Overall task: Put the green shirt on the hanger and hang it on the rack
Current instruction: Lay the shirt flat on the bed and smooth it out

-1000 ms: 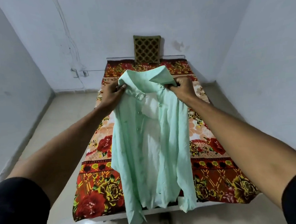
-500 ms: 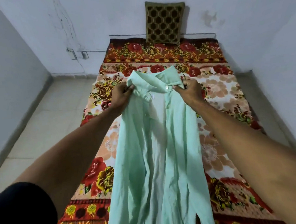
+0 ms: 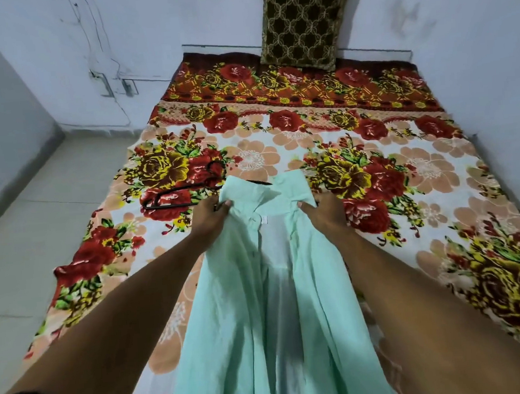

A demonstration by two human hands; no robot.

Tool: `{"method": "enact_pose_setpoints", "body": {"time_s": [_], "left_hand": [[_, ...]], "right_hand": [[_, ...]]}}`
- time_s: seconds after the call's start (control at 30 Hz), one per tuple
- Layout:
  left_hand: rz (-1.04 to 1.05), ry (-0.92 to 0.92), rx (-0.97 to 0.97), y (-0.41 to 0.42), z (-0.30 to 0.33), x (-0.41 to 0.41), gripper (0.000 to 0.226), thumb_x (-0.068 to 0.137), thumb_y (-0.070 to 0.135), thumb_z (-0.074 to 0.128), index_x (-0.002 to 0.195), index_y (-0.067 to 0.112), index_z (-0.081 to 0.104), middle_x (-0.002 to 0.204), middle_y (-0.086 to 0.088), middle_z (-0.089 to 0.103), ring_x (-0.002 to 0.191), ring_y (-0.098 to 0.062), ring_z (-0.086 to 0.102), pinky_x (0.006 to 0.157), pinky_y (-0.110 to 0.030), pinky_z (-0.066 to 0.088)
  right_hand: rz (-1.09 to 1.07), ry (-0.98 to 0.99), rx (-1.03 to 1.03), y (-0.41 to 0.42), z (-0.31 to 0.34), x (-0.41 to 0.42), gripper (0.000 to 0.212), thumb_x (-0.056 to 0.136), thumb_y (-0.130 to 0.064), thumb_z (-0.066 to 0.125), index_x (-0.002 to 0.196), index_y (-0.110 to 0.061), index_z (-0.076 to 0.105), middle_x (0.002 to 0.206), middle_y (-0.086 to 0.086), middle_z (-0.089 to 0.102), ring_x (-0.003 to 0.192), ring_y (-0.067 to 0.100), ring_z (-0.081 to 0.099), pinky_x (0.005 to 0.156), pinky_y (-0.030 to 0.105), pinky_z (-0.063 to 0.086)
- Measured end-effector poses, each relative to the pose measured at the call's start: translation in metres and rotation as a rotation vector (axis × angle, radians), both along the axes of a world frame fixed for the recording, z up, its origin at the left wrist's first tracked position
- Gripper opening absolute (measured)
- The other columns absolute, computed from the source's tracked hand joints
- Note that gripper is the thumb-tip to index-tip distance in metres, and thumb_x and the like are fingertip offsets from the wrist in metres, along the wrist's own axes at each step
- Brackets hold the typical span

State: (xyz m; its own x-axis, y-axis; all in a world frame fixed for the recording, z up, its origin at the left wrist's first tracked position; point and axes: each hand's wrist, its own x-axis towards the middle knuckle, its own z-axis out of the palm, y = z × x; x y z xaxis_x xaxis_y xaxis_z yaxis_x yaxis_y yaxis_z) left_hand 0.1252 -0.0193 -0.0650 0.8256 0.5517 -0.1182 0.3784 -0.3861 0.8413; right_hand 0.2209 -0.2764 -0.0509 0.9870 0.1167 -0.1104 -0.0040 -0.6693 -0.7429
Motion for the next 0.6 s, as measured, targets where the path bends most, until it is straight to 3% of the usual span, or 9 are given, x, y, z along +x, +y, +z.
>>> {"method": "enact_pose_setpoints", "body": {"time_s": [0.07, 0.13, 0.17, 0.27, 0.33, 0.43, 0.5, 0.53, 0.6], "left_hand": [[0.025, 0.009, 0.013, 0.008, -0.023, 0.014, 0.043, 0.093, 0.034, 0.071, 0.071, 0.0, 0.057, 0.066, -0.017, 0.057, 0.064, -0.02, 0.047, 0.056, -0.033, 0.03], [0.033, 0.045, 0.055, 0.008, -0.039, 0.018, 0.047, 0.091, 0.034, 0.073, 0.061, 0.01, 0.045, 0.058, -0.006, 0.044, 0.06, -0.019, 0.039, 0.052, -0.035, 0.023], [0.031, 0.069, 0.072, 0.007, -0.047, 0.019, 0.048, 0.091, 0.035, 0.073, 0.06, 0.011, 0.043, 0.058, -0.003, 0.042, 0.059, -0.019, 0.038, 0.052, -0.035, 0.023], [0.078, 0.121, 0.054, 0.001, -0.065, 0.016, 0.049, 0.089, 0.04, 0.074, 0.068, 0.0, 0.056, 0.063, -0.007, 0.053, 0.064, -0.023, 0.047, 0.054, -0.036, 0.029], [0.104, 0.095, 0.009, 0.0, -0.068, 0.016, 0.043, 0.087, 0.043, 0.076, 0.083, 0.002, 0.067, 0.076, -0.007, 0.065, 0.072, -0.024, 0.057, 0.061, -0.036, 0.04], [0.064, 0.096, -0.122, 0.005, -0.064, 0.011, 0.039, 0.083, 0.04, 0.081, 0.101, 0.009, 0.067, 0.097, -0.004, 0.071, 0.087, -0.023, 0.067, 0.072, -0.035, 0.052], [0.046, 0.122, -0.256, 0.008, -0.055, -0.002, 0.041, 0.08, 0.036, 0.084, 0.103, 0.01, 0.062, 0.1, -0.006, 0.073, 0.09, -0.025, 0.071, 0.07, -0.036, 0.059], [0.039, 0.136, -0.321, 0.009, -0.05, -0.011, 0.038, 0.08, 0.033, 0.085, 0.099, 0.011, 0.061, 0.096, -0.005, 0.073, 0.085, -0.024, 0.071, 0.06, -0.032, 0.059], [-0.026, 0.191, -0.395, 0.01, -0.04, -0.033, 0.027, 0.083, 0.028, 0.085, 0.091, 0.016, 0.062, 0.089, -0.003, 0.072, 0.072, -0.016, 0.069, 0.044, -0.021, 0.049]], "right_hand": [[-0.005, 0.022, -0.025, 0.008, -0.025, 0.013, 0.019, 0.087, -0.031, 0.079, 0.095, -0.014, 0.078, 0.081, 0.004, 0.073, 0.073, 0.024, 0.066, 0.066, 0.031, 0.047], [-0.043, 0.059, -0.103, 0.014, -0.047, 0.019, 0.033, 0.086, -0.033, 0.079, 0.111, -0.011, 0.077, 0.107, 0.009, 0.077, 0.093, 0.032, 0.071, 0.076, 0.035, 0.055], [-0.073, 0.084, -0.156, 0.017, -0.055, 0.02, 0.036, 0.086, -0.035, 0.079, 0.111, -0.01, 0.077, 0.11, 0.012, 0.076, 0.097, 0.034, 0.071, 0.078, 0.036, 0.055], [-0.19, 0.066, -0.279, 0.028, -0.065, 0.006, 0.042, 0.085, -0.035, 0.079, 0.118, -0.01, 0.069, 0.118, 0.015, 0.071, 0.11, 0.037, 0.065, 0.089, 0.044, 0.051], [-0.209, -0.142, -0.419, 0.038, -0.064, -0.012, 0.054, 0.083, -0.032, 0.082, 0.127, -0.014, 0.058, 0.131, 0.014, 0.06, 0.12, 0.038, 0.055, 0.094, 0.051, 0.045], [0.132, -0.585, -0.439, 0.059, -0.064, -0.04, 0.048, 0.086, -0.024, 0.076, 0.129, -0.016, 0.057, 0.131, 0.013, 0.056, 0.12, 0.035, 0.051, 0.096, 0.053, 0.047], [0.505, -0.551, -0.303, 0.071, -0.068, -0.051, 0.038, 0.092, -0.017, 0.066, 0.129, -0.016, 0.062, 0.132, 0.008, 0.06, 0.122, 0.031, 0.053, 0.098, 0.05, 0.047], [0.643, -0.454, -0.295, 0.073, -0.069, -0.055, 0.038, 0.095, -0.015, 0.06, 0.133, -0.019, 0.061, 0.136, 0.004, 0.06, 0.127, 0.028, 0.053, 0.102, 0.048, 0.045], [0.767, -0.319, -0.374, 0.071, -0.073, -0.056, 0.042, 0.099, -0.015, 0.052, 0.139, -0.025, 0.059, 0.148, -0.001, 0.054, 0.138, 0.022, 0.047, 0.108, 0.043, 0.036]]}}
